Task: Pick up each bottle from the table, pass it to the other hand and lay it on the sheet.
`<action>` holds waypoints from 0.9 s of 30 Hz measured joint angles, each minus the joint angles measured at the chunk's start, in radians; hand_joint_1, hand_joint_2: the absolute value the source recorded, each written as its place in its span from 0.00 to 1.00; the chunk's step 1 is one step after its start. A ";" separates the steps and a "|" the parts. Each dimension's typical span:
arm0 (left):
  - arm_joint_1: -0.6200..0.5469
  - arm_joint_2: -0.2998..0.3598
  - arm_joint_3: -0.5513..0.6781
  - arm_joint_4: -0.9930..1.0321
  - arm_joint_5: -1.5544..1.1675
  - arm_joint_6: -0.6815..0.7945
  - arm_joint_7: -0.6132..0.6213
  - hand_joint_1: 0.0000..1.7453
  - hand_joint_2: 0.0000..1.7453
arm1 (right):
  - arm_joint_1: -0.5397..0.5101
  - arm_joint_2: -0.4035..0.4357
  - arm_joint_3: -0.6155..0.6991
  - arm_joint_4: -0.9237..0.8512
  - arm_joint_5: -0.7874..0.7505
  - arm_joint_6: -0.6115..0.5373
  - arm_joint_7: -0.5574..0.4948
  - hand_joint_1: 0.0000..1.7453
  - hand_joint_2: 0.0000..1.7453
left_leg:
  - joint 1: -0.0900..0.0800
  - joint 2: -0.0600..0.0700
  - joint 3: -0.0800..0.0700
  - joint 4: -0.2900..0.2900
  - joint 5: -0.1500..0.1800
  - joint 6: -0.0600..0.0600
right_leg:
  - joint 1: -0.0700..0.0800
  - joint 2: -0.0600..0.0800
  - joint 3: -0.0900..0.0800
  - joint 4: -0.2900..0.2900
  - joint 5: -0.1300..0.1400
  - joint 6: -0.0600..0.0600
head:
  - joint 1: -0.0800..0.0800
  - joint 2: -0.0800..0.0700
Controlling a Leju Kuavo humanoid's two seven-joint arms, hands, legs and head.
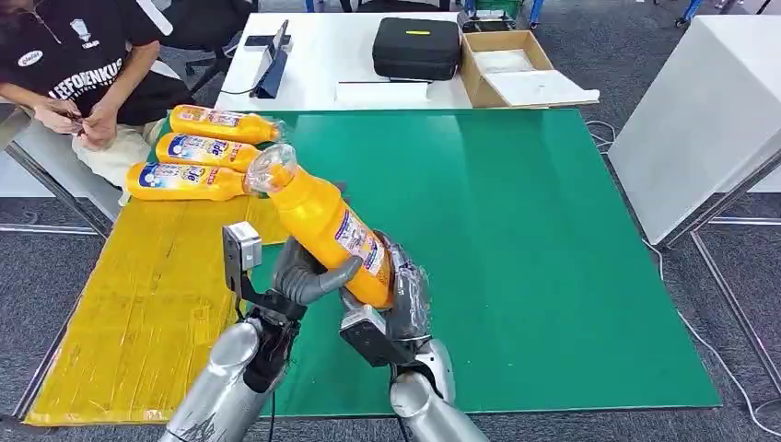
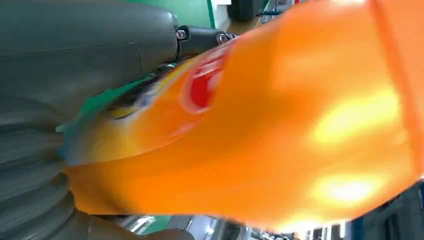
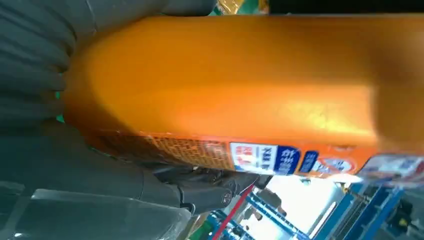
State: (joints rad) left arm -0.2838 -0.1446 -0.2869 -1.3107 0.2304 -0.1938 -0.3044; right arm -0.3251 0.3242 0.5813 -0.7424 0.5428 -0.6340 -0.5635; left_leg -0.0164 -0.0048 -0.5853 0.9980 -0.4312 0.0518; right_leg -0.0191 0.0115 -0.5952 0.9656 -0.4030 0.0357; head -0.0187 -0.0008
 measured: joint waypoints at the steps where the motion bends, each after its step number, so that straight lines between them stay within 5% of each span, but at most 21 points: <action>1: -0.004 0.000 0.004 0.000 0.007 -0.002 0.000 0.00 1.00 | -0.004 0.000 0.005 0.012 0.008 -0.002 0.004 1.00 1.00 | 0.000 0.000 0.000 0.000 0.000 0.000 | 0.000 0.000 0.000 0.000 0.000 0.000 | 0.000 0.000; 10: -0.021 0.000 0.058 -0.006 0.046 -0.029 0.011 0.00 1.00 | -0.015 0.003 0.022 0.090 0.028 -0.005 0.020 1.00 1.00 | 0.000 0.000 0.000 0.000 0.000 0.000 | 0.000 0.000 -0.001 0.000 0.000 0.000 | 0.000 0.000; 11: -0.021 0.000 0.060 -0.006 0.048 -0.034 0.013 0.15 1.00 | -0.016 0.003 0.022 0.094 0.029 -0.005 0.022 1.00 1.00 | 0.000 0.000 0.000 0.000 0.000 0.000 | 0.000 0.000 -0.001 0.000 0.000 0.000 | 0.000 0.000; 12: -0.021 0.000 0.063 -0.006 0.050 -0.039 0.014 0.78 1.00 | -0.017 0.003 0.022 0.099 0.030 -0.006 0.023 1.00 1.00 | 0.000 0.000 0.000 0.000 0.000 0.000 | 0.000 0.000 -0.001 0.000 0.000 0.000 | 0.000 0.000; 13: -0.021 0.000 0.066 -0.006 0.051 -0.043 0.014 0.80 1.00 | -0.017 0.003 0.022 0.102 0.030 -0.006 0.025 1.00 1.00 | 0.000 0.000 0.000 0.000 0.000 0.000 | 0.000 0.000 -0.001 0.000 0.000 0.000 | 0.000 0.000; 15: -0.022 -0.001 0.069 -0.006 0.053 -0.053 0.014 1.00 1.00 | -0.018 0.003 0.021 0.108 0.030 -0.008 0.026 1.00 1.00 | 0.000 0.000 0.000 0.000 0.000 0.000 | 0.000 0.000 -0.001 0.000 0.000 0.000 | 0.000 0.000; 27: -0.035 -0.009 0.069 0.010 0.039 -0.071 0.015 1.00 1.00 | -0.018 0.003 0.005 0.116 0.028 -0.012 0.023 1.00 1.00 | 0.000 0.000 0.000 0.000 0.000 0.000 | 0.000 0.000 -0.001 0.000 0.000 0.000 | 0.000 0.000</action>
State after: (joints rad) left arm -0.3187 -0.1537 -0.2182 -1.3004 0.2697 -0.2651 -0.2892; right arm -0.3430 0.3273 0.5867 -0.6264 0.5703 -0.6462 -0.5409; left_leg -0.0166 -0.0044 -0.5854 0.9982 -0.4311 0.0518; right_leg -0.0190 0.0117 -0.5965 0.9656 -0.4030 0.0357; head -0.0191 -0.0008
